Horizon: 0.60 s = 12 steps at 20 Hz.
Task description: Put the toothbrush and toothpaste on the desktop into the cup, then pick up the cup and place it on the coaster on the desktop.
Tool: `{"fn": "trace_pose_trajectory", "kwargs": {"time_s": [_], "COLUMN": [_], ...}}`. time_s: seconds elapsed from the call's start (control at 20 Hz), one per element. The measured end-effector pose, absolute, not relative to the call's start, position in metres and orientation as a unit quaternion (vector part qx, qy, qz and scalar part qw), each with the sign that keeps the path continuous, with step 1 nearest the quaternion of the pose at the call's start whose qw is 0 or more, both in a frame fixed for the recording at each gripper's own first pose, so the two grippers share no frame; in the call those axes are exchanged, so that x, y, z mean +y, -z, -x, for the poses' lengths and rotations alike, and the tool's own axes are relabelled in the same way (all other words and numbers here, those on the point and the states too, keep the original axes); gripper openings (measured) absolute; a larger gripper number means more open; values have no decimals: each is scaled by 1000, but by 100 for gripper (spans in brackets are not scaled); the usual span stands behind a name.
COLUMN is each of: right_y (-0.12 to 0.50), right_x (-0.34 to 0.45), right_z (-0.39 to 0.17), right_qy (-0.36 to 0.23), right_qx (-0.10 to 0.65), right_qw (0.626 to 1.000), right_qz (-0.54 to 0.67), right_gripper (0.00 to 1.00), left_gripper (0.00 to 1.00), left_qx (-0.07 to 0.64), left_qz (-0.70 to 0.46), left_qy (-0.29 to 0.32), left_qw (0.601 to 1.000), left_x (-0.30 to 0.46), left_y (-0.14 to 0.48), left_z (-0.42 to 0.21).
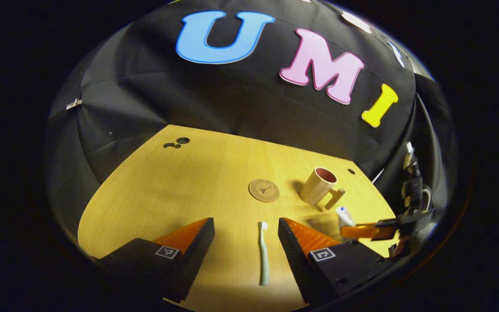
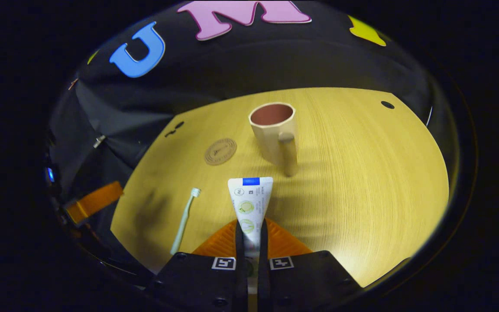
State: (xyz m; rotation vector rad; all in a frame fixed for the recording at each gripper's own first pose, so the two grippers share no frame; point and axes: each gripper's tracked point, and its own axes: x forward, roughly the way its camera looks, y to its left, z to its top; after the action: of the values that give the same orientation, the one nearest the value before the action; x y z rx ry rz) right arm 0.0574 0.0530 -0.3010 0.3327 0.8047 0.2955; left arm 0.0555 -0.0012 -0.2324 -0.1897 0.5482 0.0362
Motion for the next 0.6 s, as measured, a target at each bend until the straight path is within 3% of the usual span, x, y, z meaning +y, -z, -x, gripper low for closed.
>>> {"fn": "trace_pose_trajectory", "kwargs": {"time_s": [0.05, 0.6], "right_y": [291, 224], "right_x": [45, -32], "right_z": [-56, -49], "right_qy": [-144, -148], "right_qx": [379, 319], "right_qw": [899, 915], "right_qz": [-166, -195], "right_gripper": [13, 13], "left_gripper": [93, 89], "left_qx": [281, 429], "left_qz": [82, 11], "left_qy": [-15, -27], "left_qw": [956, 903], "left_x": [-8, -37], "left_y": [242, 343], "left_z": [-60, -74]}}
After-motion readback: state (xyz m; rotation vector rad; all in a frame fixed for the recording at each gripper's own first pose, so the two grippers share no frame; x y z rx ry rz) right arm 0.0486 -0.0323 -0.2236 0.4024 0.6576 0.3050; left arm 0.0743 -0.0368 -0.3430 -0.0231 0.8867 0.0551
